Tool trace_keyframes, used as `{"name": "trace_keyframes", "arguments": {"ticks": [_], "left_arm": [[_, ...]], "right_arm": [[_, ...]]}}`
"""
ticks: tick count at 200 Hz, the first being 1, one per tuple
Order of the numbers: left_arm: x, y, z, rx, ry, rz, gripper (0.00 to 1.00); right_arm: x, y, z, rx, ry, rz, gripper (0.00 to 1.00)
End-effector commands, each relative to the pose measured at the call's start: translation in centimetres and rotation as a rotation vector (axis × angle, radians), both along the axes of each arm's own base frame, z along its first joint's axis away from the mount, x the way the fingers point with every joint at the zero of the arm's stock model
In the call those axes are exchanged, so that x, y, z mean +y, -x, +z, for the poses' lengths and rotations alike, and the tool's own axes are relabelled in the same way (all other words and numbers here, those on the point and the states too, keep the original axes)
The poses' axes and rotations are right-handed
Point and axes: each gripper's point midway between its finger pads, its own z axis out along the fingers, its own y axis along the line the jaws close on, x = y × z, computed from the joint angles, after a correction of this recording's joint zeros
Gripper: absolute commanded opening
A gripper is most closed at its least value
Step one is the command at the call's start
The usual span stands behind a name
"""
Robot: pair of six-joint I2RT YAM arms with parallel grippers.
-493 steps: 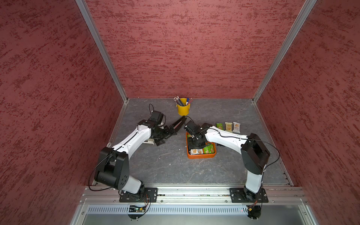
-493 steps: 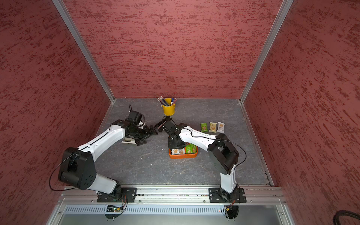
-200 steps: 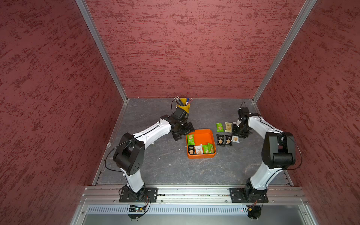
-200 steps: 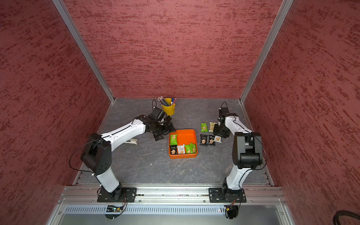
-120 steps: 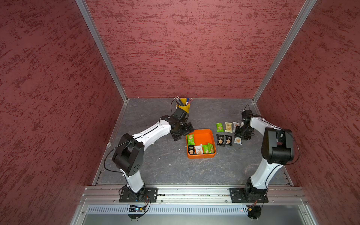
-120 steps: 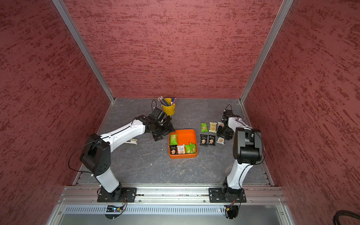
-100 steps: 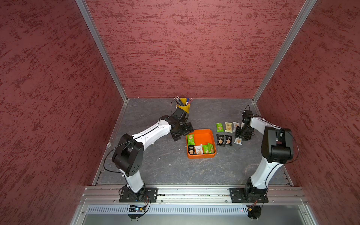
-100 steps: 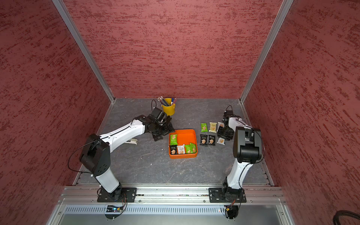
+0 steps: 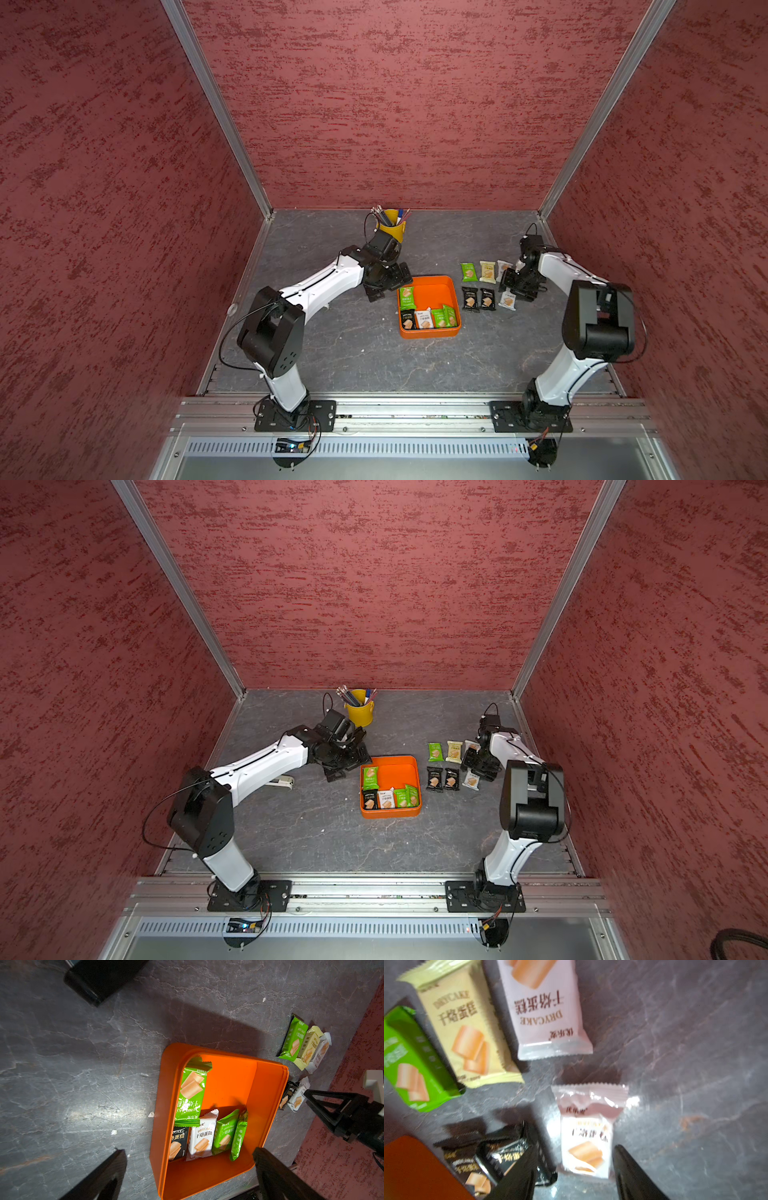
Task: Take the cookies out of the storage box
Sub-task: Place the cookie at the center of the board, then adjust the storage box at the center of the board.
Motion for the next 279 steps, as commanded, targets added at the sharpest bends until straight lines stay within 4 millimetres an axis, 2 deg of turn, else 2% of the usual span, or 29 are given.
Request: {"name": "trace_keyframes", "arguments": {"ticks": [1, 35, 58, 93, 143, 174, 202, 252, 279], "left_arm": [[0.4, -0.4, 0.7, -0.025, 0.042, -0.014, 1.0], [0.8, -1.1, 0.7, -0.03, 0.058, -0.039, 1.0], [1.1, -1.5, 0.6, -0.03, 0.063, -0.062, 1.0], [1.8, -1.5, 0.4, -0.03, 0.052, -0.093, 1.0], [2.5, -1.1, 0.5, -0.039, 0.034, -0.14, 1.0], [2.8, -0.9, 0.7, -0.044, 0.012, -0.168, 0.99], [2.6, -0.6, 1.5, -0.063, -0.016, -0.208, 0.92], [0.6, 0.1, 2.2, -0.098, -0.102, -0.281, 0.65], [-0.9, -0.1, 1.5, -0.095, -0.137, -0.268, 0.65]], "right_arm": [[2.8, 2.9, 0.9, 0.033, -0.062, 0.014, 0.62], [7.5, 6.7, 0.6, 0.08, -0.069, 0.119, 0.61], [10.2, 8.5, 0.4, 0.092, -0.063, 0.16, 0.61], [13.3, 9.7, 0.3, 0.083, -0.078, 0.184, 0.6], [16.3, 10.3, -0.4, 0.11, -0.052, 0.228, 0.6], [18.2, 10.0, -0.3, 0.11, -0.069, 0.247, 0.6], [19.3, 9.2, 0.7, 0.087, -0.079, 0.261, 0.6], [17.6, 5.6, 3.8, -0.01, 0.042, 0.279, 0.6], [16.0, 2.7, 4.7, -0.041, 0.058, 0.292, 0.6]]}}
